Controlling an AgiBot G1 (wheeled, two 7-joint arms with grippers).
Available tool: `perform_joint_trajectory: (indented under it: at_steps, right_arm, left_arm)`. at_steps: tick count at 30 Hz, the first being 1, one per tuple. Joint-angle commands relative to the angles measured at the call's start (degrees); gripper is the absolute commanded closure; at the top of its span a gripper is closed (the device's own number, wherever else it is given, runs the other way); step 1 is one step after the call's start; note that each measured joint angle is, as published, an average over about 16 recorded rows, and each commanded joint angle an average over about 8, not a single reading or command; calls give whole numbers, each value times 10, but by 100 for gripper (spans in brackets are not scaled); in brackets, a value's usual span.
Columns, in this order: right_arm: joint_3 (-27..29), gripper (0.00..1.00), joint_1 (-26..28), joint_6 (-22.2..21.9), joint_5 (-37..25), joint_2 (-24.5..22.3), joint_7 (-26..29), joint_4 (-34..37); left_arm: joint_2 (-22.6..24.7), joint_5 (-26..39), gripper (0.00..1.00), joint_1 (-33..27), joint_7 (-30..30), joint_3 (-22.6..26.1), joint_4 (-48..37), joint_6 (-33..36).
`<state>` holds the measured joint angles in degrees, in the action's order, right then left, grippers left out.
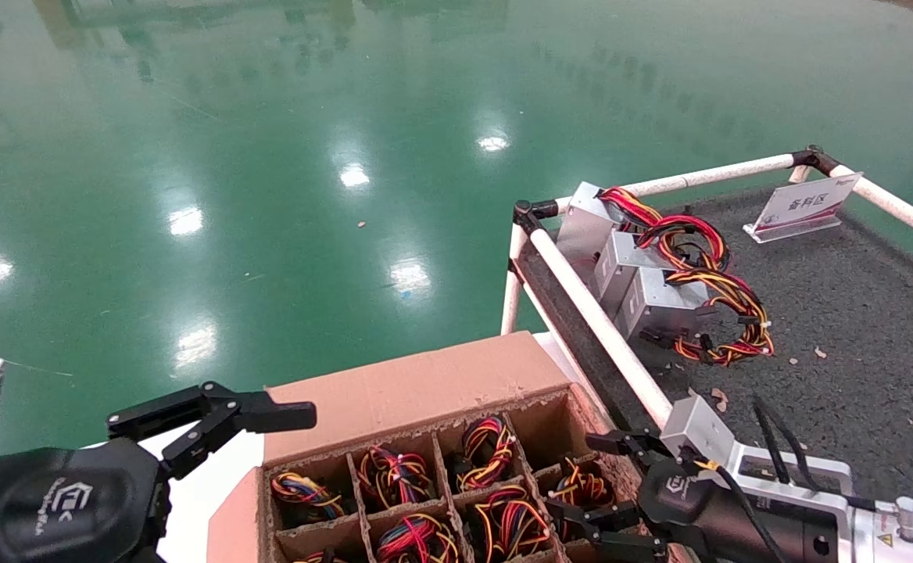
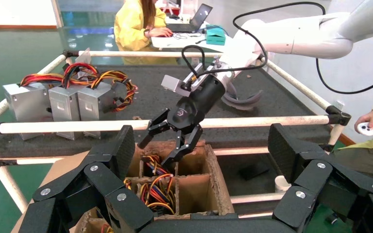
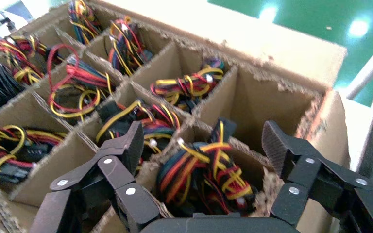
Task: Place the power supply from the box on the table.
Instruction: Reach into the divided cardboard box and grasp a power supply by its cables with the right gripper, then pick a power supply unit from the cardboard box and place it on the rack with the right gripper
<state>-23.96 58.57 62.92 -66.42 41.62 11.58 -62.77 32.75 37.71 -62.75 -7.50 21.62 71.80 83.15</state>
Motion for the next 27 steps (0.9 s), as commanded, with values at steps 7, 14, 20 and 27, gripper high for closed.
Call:
perform_joint_trajectory:
  at_steps: [7,14,20,27]
  right_arm:
    - [-3,100,4,-3,-7,1,1,13]
    - [-6,100,6,1,-8,6,5,19]
    - [-11,100,5,5,-9,7,17,20]
    - [-11,100,1,-1,-10,5,24,20]
  left_arm:
    - [0,0,0,0,0,0,0,0]
    - [0,0,0,0,0,0,0,0]
    - [0,0,0,0,0,0,0,0]
    - [0,0,0,0,0,0,0,0]
